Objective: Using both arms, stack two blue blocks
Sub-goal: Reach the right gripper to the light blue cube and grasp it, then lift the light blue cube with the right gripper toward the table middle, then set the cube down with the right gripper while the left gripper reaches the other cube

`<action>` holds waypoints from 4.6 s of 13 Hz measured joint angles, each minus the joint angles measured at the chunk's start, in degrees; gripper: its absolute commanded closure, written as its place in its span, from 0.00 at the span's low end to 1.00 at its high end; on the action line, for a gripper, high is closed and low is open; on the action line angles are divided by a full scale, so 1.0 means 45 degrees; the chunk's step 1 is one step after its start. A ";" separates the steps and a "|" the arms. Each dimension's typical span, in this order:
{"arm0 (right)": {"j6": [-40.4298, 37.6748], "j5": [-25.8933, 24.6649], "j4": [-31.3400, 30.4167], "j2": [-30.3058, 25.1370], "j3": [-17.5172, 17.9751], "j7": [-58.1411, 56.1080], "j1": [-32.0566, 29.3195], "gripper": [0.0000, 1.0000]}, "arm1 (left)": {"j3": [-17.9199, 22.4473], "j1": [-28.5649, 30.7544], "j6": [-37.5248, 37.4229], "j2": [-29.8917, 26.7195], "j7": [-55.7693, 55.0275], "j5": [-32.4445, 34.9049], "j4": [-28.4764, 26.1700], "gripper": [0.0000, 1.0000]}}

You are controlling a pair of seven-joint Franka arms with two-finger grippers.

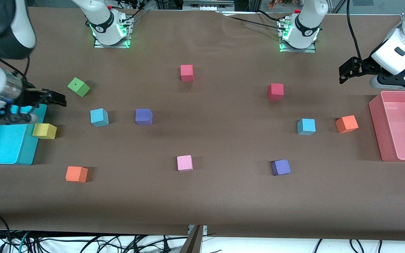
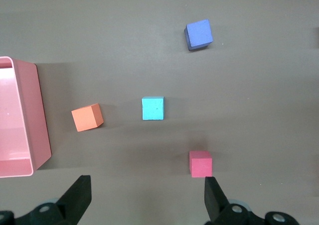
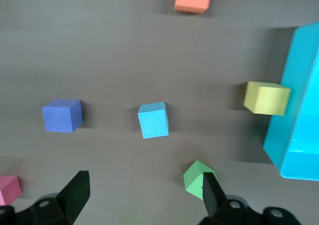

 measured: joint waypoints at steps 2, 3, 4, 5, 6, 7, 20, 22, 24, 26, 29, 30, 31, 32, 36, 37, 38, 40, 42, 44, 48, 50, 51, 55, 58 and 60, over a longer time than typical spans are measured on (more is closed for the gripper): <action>0.0326 0.0001 -0.0054 0.0753 0.0005 0.0000 0.0169 0.00 | 0.0001 0.0000 0.0000 0.0002 0.0000 0.0000 0.0001 0.00; 0.0716 0.0001 -0.0205 0.1033 0.0005 0.0000 0.0208 0.00 | 0.0002 0.0000 0.0000 0.0003 0.0000 0.0000 0.0001 0.00; 0.1306 0.0001 -0.0553 0.1207 0.0005 0.0000 0.0236 0.00 | 0.0005 0.0000 0.0000 0.0003 0.0000 0.0000 0.0001 0.00; 0.2032 0.0002 -0.1099 0.1278 0.0005 0.0000 0.0253 0.00 | 0.0006 0.0000 0.0000 0.0003 0.0000 0.0000 0.0002 0.00; 0.2813 0.0002 -0.1752 0.1286 0.0005 0.0000 0.0261 0.00 | 0.0005 0.0000 0.0000 0.0003 0.0000 0.0000 0.0002 0.00; 0.3541 0.0002 -0.2381 0.1288 0.0005 0.0000 0.0264 0.00 | 0.0003 0.0000 0.0000 0.0003 0.0000 0.0000 0.0003 0.00; 0.9845 -0.0007 -0.7175 0.1811 0.0005 -0.0104 0.0284 0.00 | -0.0027 0.0000 -0.0016 0.0005 0.0000 0.0000 0.0009 0.00; 0.9966 -0.0008 -0.7175 0.1969 -0.0001 -0.0163 0.0282 0.01 | -0.0027 0.0000 -0.0016 0.0006 0.0000 0.0000 0.0009 0.00; 1.0004 -0.0008 -0.7174 0.2095 -0.0015 -0.0191 0.0281 0.59 | -0.0027 0.0000 -0.0016 0.0006 0.0000 0.0000 0.0009 0.00; 1.0092 -0.0008 -0.7174 0.2208 -0.0049 -0.0213 0.0265 1.00 | -0.0027 0.0000 -0.0017 0.0007 0.0000 0.0000 0.0009 0.00; 1.0109 -0.0009 -0.7067 0.2208 -0.0062 -0.0226 0.0242 1.00 | -0.0027 0.0000 -0.0017 0.0007 0.0000 0.0000 0.0009 0.00; 1.0062 -0.0009 -0.6929 0.2206 -0.0062 -0.0234 0.0242 1.00 | -0.0027 0.0000 -0.0017 0.0007 0.0000 0.0000 0.0009 0.00; 0.9775 -0.0009 -0.6668 0.2205 -0.0061 -0.0234 0.0244 1.00 | -0.0027 0.0000 -0.0017 0.0007 0.0000 0.0000 0.0009 0.00; 0.9093 -0.0009 -0.6232 0.2201 -0.0061 -0.0234 0.0247 1.00 | -0.0027 0.0000 -0.0017 0.0007 0.0000 0.0000 0.0009 0.00; 0.4936 0.0019 -0.3253 0.2154 0.0006 -0.0188 0.0544 1.00 | -0.0027 0.0000 -0.0030 0.0048 0.0000 0.0000 0.0009 0.00; 0.4099 0.0044 -0.2538 0.2155 0.0017 0.0155 0.0813 1.00 | -0.0027 0.0000 -0.0034 0.0053 0.0000 0.0000 0.0009 0.00; 0.3412 0.0061 -0.1922 0.2171 0.0037 0.0736 0.1125 1.00 | -0.0026 0.0000 -0.0044 0.0055 0.0000 0.0000 0.0009 0.00; 0.2384 0.0144 -0.0853 0.2330 0.0076 0.2147 0.1998 1.00 | -0.0007 0.0001 -0.0052 0.0058 0.0000 0.0000 0.0009 0.00; 0.1753 0.0493 0.0132 0.2746 0.0107 0.3670 0.3017 1.00 | -0.0003 0.0000 -0.0054 0.0061 0.0000 0.0000 0.0009 0.00; 0.1302 0.0782 0.1124 0.3313 0.0129 0.4941 0.4048 1.00 | -0.0007 0.0000 -0.0056 0.0064 0.0000 0.0000 0.0009 0.00; 0.1181 0.1593 0.3156 0.4687 0.0161 0.7689 0.6173 1.00 | -0.0101 -0.0014 -0.0059 0.0095 0.0000 0.0000 0.0009 0.00; 0.1232 0.1676 0.4361 0.5691 0.0167 0.9138 0.7315 1.00 | -0.0120 -0.0013 -0.0059 0.0102 0.0000 0.0000 0.0009 0.00; 0.1300 0.1680 0.4943 0.6232 0.0169 0.9727 0.7835 1.00 | -0.0131 -0.0016 -0.0059 0.0102 0.0000 -0.0024 0.0009 0.00; 0.2443 0.1683 0.6241 0.8000 0.0148 1.0772 0.9411 1.00 | -0.0195 -0.0040 -0.0059 0.0115 0.0000 -0.0223 0.0009 0.00; 0.3532 0.1707 0.6373 0.8706 0.0148 1.0787 0.9839 1.00 | -0.0275 -0.0051 -0.0079 0.0144 0.0000 -0.0230 0.0009 0.00; 0.4173 0.1764 0.6402 0.9015 0.0206 1.0787 1.0008 1.00 | -0.0288 -0.0051 -0.0085 0.0167 0.0000 -0.0230 0.0009 0.00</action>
